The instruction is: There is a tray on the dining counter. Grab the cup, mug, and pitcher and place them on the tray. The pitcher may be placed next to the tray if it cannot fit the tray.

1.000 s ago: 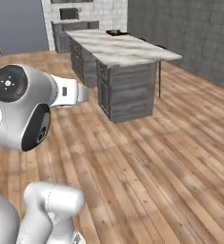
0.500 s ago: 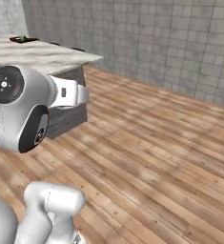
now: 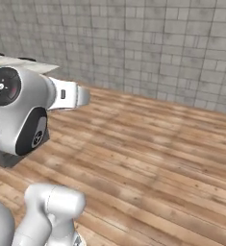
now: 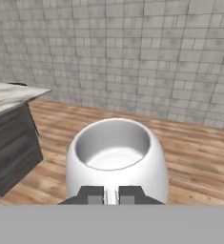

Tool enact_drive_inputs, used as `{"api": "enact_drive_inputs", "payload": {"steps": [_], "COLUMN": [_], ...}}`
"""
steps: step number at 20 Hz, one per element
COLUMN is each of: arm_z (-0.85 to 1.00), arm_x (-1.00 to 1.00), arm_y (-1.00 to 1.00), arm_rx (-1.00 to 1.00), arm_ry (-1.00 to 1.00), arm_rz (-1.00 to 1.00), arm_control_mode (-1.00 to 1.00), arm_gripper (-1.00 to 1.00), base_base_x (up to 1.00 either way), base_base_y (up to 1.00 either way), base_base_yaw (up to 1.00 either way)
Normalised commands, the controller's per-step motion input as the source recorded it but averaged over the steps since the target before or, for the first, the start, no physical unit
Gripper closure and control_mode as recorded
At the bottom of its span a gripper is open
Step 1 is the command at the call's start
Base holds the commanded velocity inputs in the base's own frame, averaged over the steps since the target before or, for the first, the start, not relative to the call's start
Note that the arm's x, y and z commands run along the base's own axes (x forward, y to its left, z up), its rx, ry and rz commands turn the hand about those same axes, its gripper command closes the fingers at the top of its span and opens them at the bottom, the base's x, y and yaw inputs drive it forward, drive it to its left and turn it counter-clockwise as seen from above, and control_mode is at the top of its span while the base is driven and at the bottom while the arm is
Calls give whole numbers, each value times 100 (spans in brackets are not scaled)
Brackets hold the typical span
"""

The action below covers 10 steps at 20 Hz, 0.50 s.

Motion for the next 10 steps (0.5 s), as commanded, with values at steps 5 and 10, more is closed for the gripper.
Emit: {"api": "enact_drive_inputs", "payload": {"steps": [5,10], "arm_z": [0,0], "arm_x": [0,0], "arm_y": [0,0], "arm_rx": [0,0], "arm_ry": [0,0], "arm_rz": [0,0], "arm_control_mode": [100,100], "arm_gripper": [100,100], "base_base_x": [100,100], "base_base_y": [8,6], "base_base_yaw": [-23,-12]}}
